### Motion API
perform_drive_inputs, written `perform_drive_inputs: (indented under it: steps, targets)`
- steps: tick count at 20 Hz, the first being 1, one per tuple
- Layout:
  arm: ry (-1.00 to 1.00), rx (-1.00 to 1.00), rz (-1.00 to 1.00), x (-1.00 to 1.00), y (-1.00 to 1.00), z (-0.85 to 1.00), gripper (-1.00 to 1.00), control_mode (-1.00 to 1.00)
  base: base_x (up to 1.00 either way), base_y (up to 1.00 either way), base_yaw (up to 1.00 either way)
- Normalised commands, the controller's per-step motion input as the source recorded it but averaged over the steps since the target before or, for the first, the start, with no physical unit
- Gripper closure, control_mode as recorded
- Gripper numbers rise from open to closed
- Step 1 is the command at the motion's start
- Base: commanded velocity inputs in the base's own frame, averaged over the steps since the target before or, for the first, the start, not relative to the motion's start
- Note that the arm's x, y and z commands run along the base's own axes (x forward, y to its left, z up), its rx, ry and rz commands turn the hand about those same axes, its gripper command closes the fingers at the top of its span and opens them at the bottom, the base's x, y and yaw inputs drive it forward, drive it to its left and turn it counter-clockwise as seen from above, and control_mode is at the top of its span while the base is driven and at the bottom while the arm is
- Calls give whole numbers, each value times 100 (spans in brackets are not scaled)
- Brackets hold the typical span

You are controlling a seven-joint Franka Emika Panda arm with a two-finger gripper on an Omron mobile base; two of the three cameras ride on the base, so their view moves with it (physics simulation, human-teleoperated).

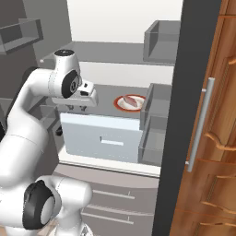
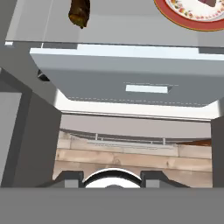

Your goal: Retrieve the steak from the fridge and place it on the cutting board.

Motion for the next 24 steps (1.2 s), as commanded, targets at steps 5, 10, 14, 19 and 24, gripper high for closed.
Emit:
perform_drive_inputs:
  steps: [5, 10, 14, 19, 24]
  targets:
    - [-6, 0, 1, 1, -3, -2, -100, -100, 0, 0, 0]
    - [-25, 0, 2, 0, -19, -8, -100, -100, 0, 0, 0]
    - [-20, 0, 7, 4, -37, 0, -100, -100, 0, 0, 0]
    - [1, -3, 0, 17, -44, 0, -100, -100, 0, 0, 0]
    - [5, -6, -3, 31, -46, 0, -100, -100, 0, 0, 0]
